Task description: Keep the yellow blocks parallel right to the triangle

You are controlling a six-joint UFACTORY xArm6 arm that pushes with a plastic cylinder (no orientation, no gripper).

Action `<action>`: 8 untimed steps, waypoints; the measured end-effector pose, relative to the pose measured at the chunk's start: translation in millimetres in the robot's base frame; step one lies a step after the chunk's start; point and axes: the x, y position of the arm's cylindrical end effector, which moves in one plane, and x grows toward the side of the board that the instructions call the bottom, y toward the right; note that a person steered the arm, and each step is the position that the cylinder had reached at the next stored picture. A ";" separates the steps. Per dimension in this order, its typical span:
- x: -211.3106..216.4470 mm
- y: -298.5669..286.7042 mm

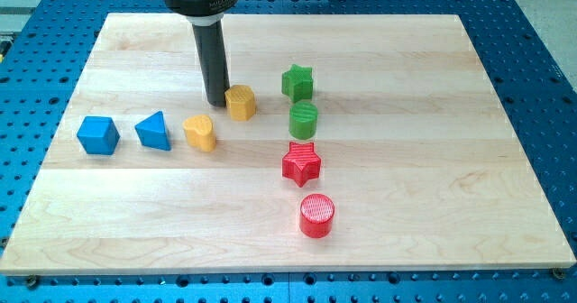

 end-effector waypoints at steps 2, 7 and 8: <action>-22.0 2.1; 37.0 41.8; 29.0 41.8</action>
